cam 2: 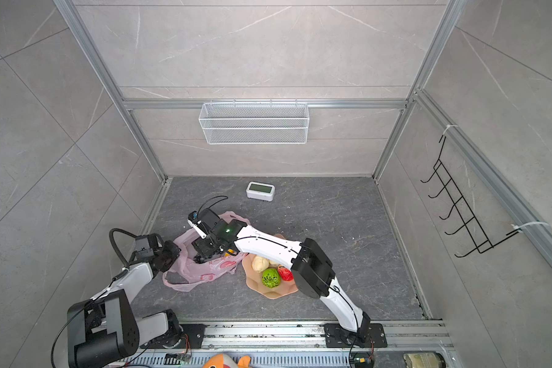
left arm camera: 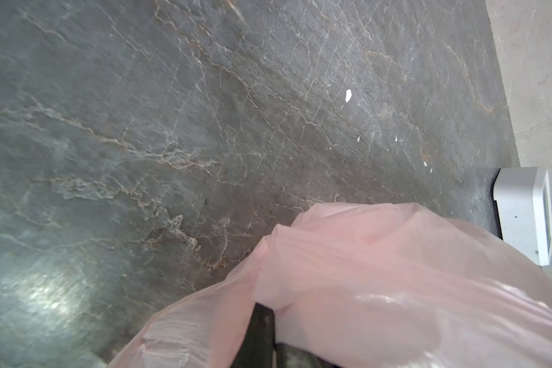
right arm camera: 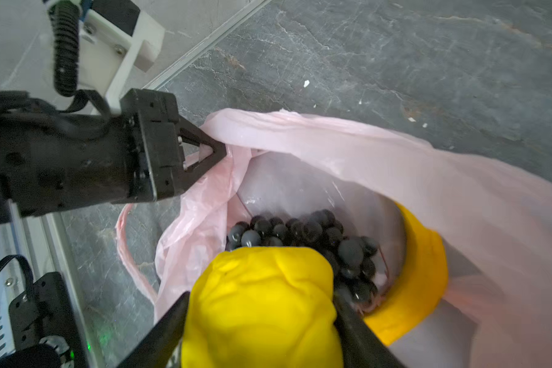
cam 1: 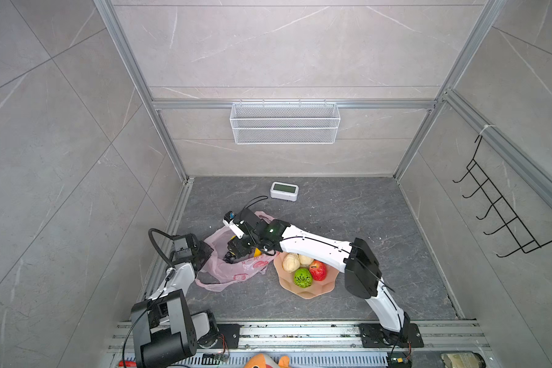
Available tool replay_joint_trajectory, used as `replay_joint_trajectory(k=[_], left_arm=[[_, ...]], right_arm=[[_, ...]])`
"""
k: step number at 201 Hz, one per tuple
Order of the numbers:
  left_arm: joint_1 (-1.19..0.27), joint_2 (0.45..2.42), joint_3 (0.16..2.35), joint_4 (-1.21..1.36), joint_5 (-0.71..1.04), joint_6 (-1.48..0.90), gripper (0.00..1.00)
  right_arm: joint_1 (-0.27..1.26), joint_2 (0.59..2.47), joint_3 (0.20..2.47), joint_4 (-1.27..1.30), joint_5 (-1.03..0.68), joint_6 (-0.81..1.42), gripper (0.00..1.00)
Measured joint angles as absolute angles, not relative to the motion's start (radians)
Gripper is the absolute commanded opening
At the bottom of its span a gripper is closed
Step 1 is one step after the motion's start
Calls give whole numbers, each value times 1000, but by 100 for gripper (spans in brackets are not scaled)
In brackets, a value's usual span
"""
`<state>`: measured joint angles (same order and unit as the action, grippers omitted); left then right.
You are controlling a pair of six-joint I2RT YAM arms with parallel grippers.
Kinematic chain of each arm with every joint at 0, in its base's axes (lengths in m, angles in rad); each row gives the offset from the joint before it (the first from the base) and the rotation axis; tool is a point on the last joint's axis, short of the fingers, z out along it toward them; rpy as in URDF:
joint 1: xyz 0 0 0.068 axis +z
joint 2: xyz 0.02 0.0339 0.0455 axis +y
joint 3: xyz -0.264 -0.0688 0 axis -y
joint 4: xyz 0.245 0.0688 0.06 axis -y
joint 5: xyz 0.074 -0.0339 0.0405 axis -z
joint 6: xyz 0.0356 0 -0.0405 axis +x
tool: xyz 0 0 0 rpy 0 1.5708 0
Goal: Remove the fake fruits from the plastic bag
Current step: 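Close the right gripper on the yellow lemon and lift it out, then carry the lemon over the peach bowl and release it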
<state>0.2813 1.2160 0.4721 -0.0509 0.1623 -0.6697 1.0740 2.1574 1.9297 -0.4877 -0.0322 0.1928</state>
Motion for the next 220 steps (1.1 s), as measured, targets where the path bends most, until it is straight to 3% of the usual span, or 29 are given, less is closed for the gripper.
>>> replay_joint_trajectory(k=[96,149,220], left_arm=[[279,1209,466,-49,166,-669,0],[275,1209,466,-46,168,-669,0],[275,1196,461,-45,163,-669,0]], right_arm=[[1075,1793,1543,-508,339,199,66],[1075,1731,1469,-607,526,227,66],[1075,1729,1430,-696,644,321,66]])
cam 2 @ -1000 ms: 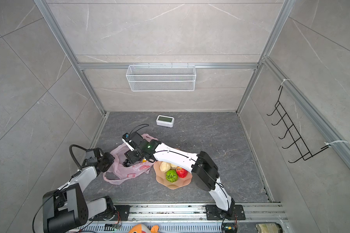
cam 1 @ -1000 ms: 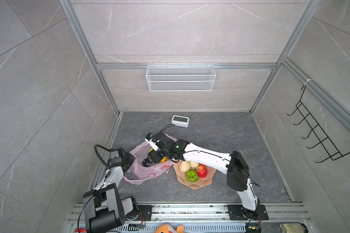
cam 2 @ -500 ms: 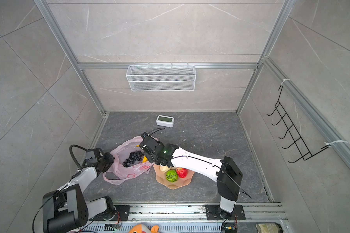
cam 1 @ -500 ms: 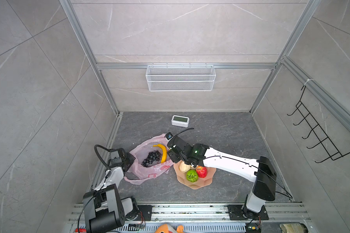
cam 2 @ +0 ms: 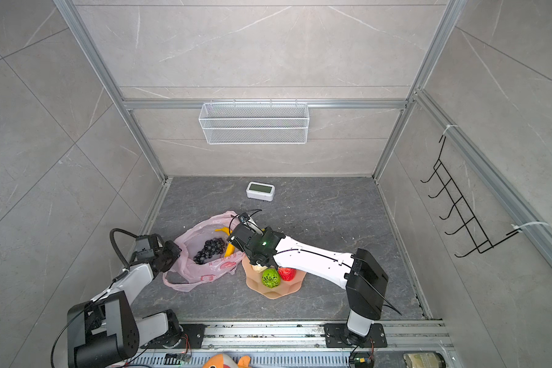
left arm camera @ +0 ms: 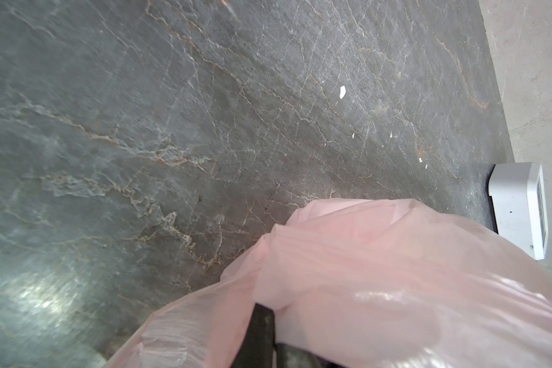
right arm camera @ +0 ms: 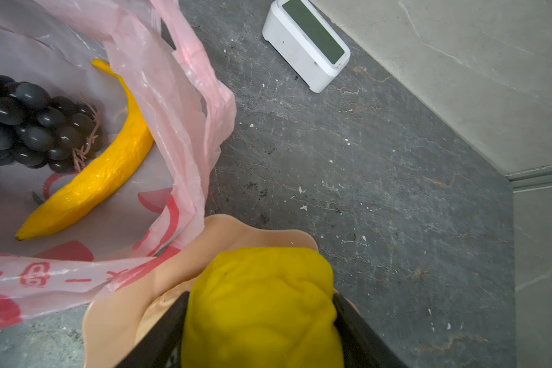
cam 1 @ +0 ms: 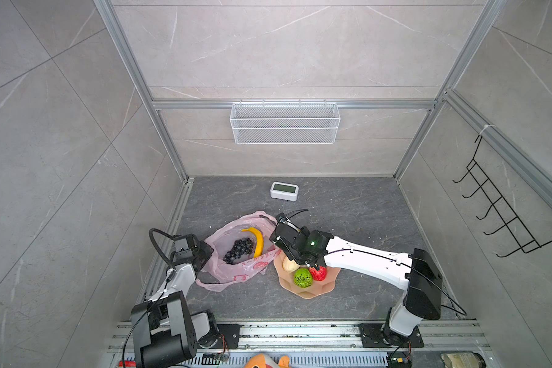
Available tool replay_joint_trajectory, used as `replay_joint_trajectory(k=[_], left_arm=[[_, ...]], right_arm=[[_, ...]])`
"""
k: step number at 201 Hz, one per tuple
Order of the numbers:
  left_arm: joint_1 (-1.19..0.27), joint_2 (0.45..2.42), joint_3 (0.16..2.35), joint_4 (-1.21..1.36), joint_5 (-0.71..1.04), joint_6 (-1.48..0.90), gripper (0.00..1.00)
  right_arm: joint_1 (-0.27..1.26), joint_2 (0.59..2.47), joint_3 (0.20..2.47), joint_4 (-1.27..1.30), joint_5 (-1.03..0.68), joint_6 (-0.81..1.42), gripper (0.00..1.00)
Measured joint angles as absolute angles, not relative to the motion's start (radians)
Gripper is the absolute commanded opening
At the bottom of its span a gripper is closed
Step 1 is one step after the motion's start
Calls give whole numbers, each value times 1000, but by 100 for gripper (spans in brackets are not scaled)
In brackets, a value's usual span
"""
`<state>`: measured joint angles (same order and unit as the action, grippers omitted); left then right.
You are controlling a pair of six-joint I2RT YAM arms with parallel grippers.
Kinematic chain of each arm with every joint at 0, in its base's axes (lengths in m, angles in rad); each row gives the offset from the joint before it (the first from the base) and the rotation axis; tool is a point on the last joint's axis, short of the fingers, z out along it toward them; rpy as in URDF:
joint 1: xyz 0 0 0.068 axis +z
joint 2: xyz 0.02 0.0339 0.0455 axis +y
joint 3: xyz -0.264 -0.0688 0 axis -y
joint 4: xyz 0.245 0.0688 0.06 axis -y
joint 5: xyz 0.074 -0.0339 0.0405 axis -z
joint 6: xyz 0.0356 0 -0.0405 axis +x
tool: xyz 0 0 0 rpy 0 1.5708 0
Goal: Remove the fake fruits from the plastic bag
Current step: 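Carry the lemon over the peach bowl and release it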
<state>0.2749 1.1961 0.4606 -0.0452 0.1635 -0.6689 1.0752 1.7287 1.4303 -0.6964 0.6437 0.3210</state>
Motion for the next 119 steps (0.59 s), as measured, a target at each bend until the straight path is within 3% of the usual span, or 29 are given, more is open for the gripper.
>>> replay_joint_trajectory(k=[119], left_arm=[[275,1175,459,-47,160,-669,0]], right_arm=[[1071,1865,1473,-785,722,375,67]])
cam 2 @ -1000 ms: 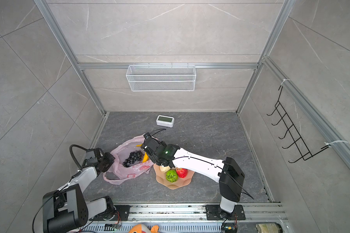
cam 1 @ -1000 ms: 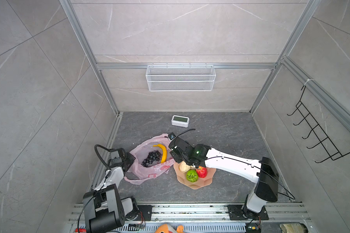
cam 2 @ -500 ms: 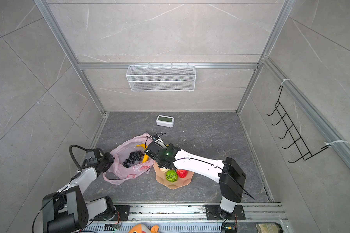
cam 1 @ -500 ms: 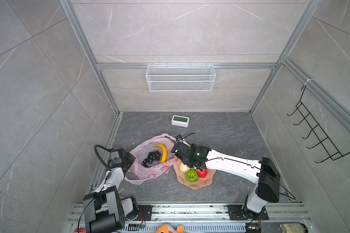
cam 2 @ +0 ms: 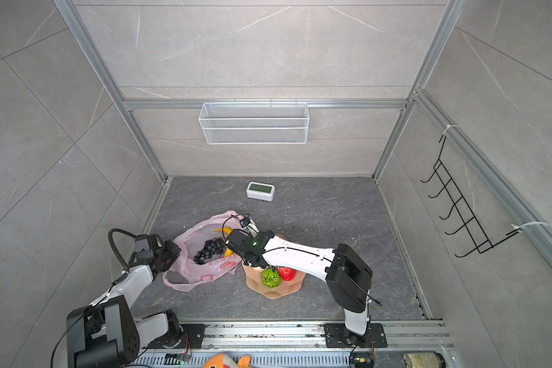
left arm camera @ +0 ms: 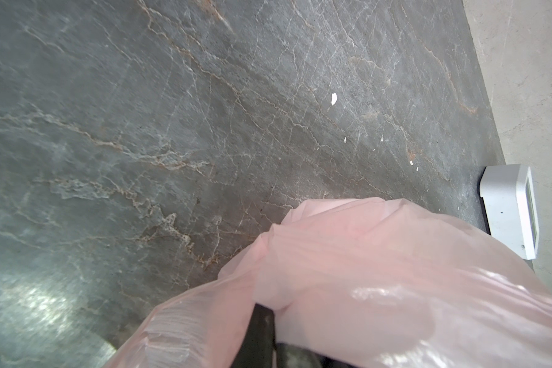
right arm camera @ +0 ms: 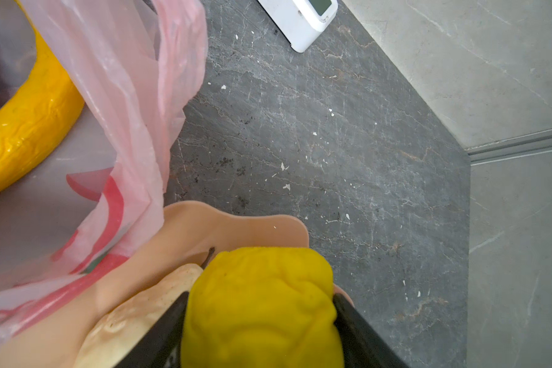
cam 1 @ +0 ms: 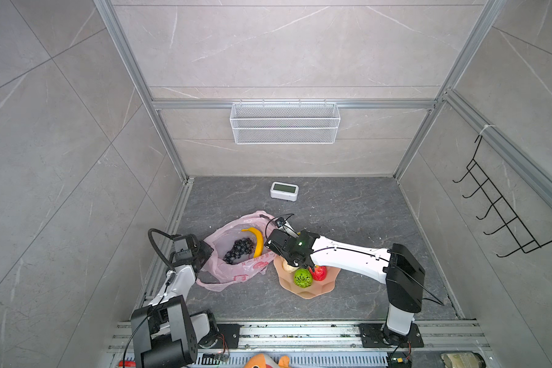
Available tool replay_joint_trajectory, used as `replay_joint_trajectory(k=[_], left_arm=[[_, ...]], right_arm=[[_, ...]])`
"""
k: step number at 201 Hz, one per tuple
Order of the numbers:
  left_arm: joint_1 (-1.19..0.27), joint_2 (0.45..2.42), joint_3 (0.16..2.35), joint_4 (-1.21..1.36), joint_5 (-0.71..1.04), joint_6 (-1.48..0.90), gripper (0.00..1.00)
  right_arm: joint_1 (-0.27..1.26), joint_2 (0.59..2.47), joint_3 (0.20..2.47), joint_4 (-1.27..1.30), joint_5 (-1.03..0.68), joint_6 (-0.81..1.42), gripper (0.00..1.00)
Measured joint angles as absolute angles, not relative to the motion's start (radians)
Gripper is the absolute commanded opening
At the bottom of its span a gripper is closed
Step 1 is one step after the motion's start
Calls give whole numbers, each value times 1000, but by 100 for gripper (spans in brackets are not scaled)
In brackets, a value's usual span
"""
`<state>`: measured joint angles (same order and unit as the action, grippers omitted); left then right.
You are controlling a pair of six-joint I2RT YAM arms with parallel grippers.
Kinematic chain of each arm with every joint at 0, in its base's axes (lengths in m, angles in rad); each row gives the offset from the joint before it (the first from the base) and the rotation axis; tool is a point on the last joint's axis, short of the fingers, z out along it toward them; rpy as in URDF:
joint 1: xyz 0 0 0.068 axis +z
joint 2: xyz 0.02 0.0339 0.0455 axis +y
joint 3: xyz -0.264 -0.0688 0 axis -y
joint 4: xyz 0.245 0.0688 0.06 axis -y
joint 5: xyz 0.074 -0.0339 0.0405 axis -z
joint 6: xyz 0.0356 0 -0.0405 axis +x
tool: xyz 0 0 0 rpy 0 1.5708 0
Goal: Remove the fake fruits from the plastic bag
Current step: 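Carry the lemon over the peach bowl and release it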
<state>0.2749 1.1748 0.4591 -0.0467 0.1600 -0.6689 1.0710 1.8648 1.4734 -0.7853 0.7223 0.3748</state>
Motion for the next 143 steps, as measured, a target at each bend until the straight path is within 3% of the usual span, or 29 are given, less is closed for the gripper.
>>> replay_joint_trajectory(k=[143], left_arm=[[275,1175,458,-47,160,-669,0]], right_arm=[[1043,1988,1546,-795,719,366,69]])
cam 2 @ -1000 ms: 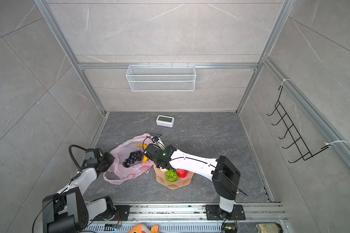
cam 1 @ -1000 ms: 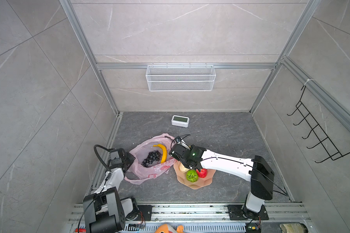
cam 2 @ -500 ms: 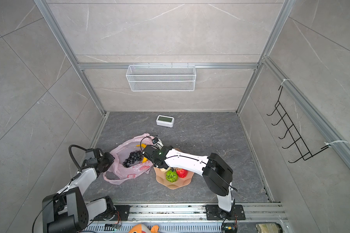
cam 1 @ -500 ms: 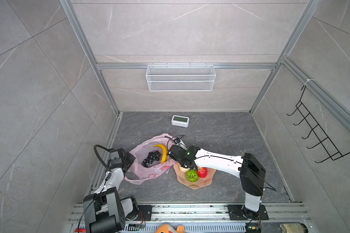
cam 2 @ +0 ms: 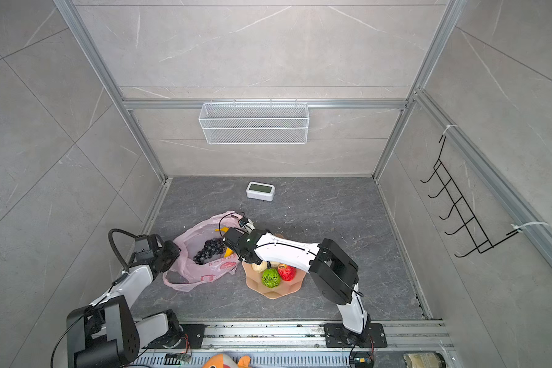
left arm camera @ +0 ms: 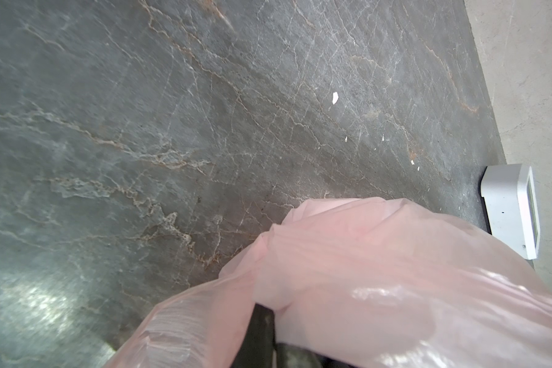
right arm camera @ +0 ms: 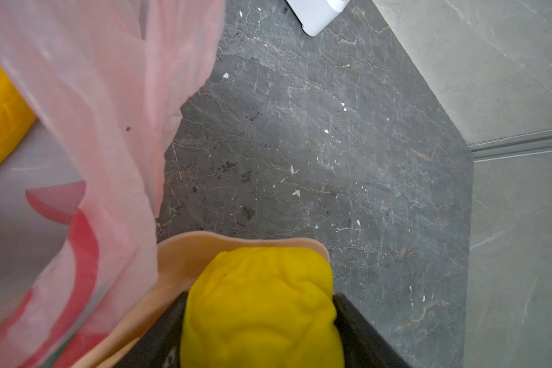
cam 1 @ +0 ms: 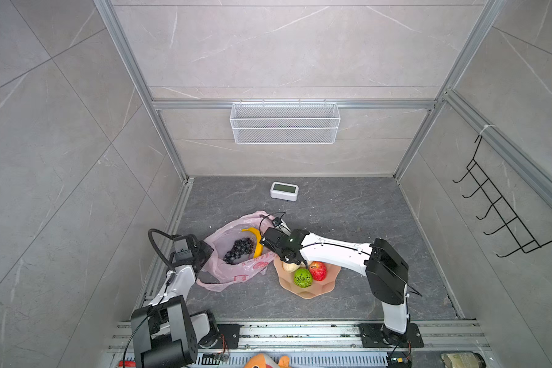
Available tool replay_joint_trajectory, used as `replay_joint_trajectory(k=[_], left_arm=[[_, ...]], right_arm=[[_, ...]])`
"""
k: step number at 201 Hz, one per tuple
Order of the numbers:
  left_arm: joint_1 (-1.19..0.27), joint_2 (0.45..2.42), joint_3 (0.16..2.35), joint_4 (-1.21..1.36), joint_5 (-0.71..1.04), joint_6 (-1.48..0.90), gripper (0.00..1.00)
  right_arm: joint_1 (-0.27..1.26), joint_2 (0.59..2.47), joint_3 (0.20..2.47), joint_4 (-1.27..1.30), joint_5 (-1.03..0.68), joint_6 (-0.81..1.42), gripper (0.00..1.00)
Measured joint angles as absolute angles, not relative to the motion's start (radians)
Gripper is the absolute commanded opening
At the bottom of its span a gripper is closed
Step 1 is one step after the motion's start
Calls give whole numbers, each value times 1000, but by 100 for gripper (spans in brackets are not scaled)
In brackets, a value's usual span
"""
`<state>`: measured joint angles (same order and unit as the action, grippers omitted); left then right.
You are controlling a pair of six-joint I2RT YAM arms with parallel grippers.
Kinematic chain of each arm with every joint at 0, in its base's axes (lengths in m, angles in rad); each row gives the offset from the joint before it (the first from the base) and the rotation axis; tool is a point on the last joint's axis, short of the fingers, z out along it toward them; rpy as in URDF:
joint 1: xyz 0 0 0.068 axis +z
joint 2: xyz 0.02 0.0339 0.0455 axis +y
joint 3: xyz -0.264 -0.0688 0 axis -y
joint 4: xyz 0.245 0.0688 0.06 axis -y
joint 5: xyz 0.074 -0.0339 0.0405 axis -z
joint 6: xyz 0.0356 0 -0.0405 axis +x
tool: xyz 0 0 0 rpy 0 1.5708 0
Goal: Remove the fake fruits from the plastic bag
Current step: 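Carry the lemon over the peach bowl and release it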
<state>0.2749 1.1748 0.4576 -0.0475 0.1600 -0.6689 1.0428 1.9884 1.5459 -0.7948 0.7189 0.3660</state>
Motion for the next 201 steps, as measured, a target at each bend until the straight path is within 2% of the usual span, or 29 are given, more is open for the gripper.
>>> replay_joint_trajectory(k=[54,121,201], left_arm=[[275,1175,457,-47,160,-669,0],[275,1175,456,-47,160,-669,0],[275,1175,456,-47,160,-669,0]], right_arm=[[1043,1998,1556,-813,726,366,70],[1043,2006,1556,-820,726,367,79],[1043,1980,1556,-818,657,368,78]])
